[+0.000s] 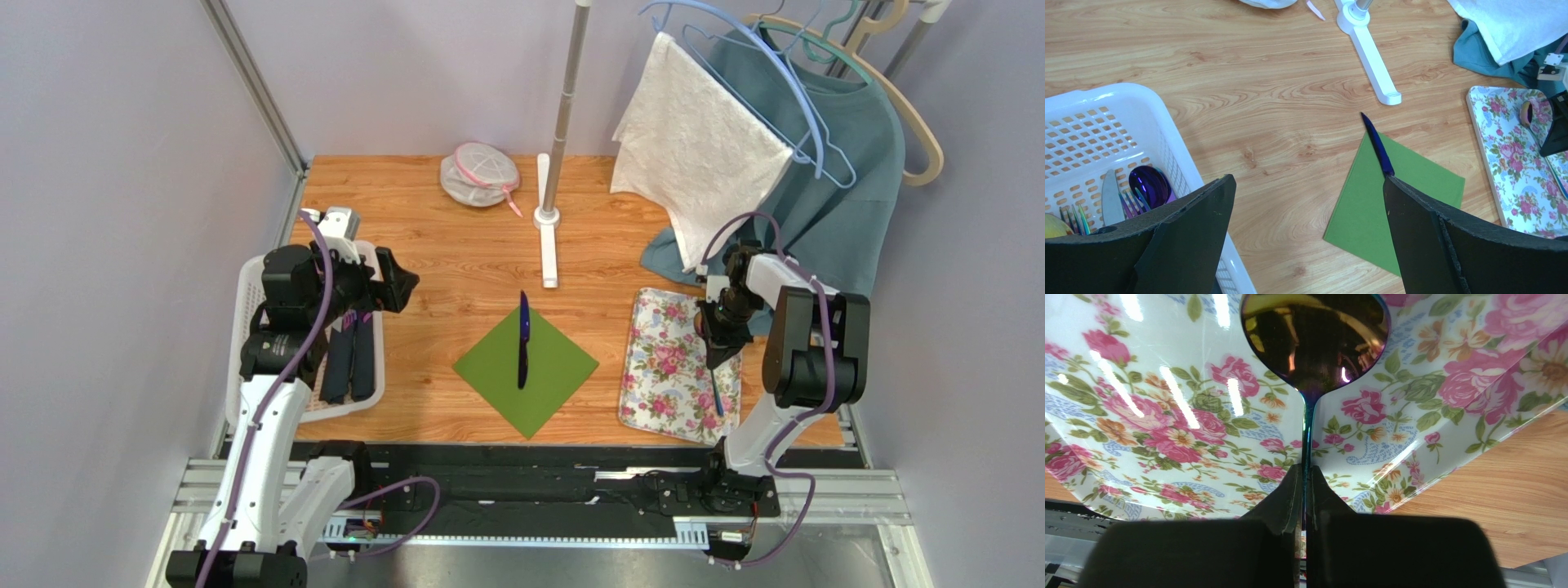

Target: Place the utensils on the paper napkin and roll it up

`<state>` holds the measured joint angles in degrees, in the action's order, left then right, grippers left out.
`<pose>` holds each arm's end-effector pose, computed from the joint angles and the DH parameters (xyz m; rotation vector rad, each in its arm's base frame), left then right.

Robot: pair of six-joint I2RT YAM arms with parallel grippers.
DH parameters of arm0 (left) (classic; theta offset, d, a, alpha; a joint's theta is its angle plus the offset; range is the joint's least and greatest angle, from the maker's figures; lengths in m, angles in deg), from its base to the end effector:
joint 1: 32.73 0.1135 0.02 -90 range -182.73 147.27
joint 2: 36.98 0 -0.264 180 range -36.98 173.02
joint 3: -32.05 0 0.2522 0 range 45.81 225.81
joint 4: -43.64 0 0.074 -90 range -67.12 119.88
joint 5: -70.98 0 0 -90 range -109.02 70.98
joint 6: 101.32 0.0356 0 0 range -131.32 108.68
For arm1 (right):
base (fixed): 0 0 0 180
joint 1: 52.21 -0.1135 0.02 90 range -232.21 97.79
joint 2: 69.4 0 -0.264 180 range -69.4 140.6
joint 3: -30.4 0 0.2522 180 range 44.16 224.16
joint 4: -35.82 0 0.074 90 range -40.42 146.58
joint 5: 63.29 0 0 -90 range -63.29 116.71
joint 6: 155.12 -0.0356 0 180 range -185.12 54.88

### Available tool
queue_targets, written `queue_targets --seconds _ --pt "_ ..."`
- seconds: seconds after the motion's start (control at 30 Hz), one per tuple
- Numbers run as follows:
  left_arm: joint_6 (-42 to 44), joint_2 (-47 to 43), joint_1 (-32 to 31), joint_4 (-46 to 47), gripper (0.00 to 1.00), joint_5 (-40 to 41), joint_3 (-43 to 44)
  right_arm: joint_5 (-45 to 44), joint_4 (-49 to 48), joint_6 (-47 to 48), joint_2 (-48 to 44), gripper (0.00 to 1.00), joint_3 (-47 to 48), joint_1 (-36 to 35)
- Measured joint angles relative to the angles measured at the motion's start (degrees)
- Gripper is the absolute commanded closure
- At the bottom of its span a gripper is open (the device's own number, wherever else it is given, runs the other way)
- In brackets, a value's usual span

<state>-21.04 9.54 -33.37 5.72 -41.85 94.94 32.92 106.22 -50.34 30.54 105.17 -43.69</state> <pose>0.1795 -0.0158 0.3369 0.1115 1.9462 -0.5070 0.2807 -0.0381 0.1574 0.1591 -3.0582 -0.1928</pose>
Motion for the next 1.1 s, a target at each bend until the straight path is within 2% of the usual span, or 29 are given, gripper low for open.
queue_targets --seconds 0.27,0.47,0.73,1.1 --pt "0.07 0.09 0.0 0.0 0.01 0.0 -0.02 4.15 1.97 -3.04 -3.65 1.0 3.19 -2.4" --pt "0.02 0.31 0.0 -0.04 0.01 -0.04 -0.02 8.87 4.09 -7.72 -4.96 1.0 6.6 -6.73" --pt "-1.55 1.9 0.0 -0.22 0.03 -1.75 -0.63 15.13 2.6 -18.43 -3.39 1.0 11.39 -21.11" --pt "-5.99 4.72 0.0 -0.37 0.04 -5.86 -3.58 17.25 -4.72 -31.04 8.26 1.0 17.55 -36.5"
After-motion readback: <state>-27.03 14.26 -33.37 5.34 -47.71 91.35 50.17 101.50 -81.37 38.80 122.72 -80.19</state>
